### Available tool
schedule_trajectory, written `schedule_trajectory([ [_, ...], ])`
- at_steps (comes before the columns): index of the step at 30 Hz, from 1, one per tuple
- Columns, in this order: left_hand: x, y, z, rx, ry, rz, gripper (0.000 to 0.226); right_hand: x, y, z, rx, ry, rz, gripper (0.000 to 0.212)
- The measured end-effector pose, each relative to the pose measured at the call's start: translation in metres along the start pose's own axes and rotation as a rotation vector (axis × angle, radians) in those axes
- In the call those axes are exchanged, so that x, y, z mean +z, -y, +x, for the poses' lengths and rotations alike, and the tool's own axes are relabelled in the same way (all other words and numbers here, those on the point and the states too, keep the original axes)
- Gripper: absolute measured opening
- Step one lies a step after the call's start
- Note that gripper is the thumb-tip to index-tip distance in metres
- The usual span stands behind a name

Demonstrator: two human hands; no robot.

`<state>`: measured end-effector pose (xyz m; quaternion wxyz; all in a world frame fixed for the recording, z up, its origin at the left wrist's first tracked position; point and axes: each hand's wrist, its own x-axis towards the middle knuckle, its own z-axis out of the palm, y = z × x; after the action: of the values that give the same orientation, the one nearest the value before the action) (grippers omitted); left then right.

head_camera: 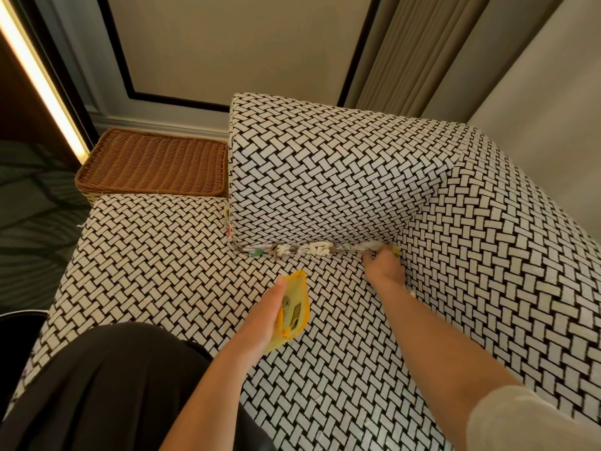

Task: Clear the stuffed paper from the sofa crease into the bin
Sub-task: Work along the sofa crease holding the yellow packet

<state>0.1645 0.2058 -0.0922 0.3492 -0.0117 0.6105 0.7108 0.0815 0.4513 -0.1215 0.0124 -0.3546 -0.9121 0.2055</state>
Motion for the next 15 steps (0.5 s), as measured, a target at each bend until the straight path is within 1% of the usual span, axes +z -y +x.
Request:
schedule_trajectory([
  [3,0.001,-0.001,-0.001,-0.007,-0.005,-0.008,0.067,0.0,0.002,-0.001,0.013,0.004,-0.029,0.034],
  [7,0.002,-0.003,-0.001,-0.007,-0.014,0.0,0.062,0.0,0.002,0.004,0.046,0.022,-0.004,0.032],
  [11,0.002,-0.002,-0.001,-0.009,-0.001,0.002,0.075,-0.004,0.002,0.014,0.082,0.05,0.077,0.029],
  [13,0.002,-0.002,-0.001,-0.011,-0.001,-0.001,0.076,0.0,0.0,0.014,0.09,0.008,0.103,0.029],
  [15,0.001,-0.003,-0.002,-0.007,-0.001,-0.011,0.073,0.005,0.0,0.012,0.07,-0.041,0.077,0.028],
])
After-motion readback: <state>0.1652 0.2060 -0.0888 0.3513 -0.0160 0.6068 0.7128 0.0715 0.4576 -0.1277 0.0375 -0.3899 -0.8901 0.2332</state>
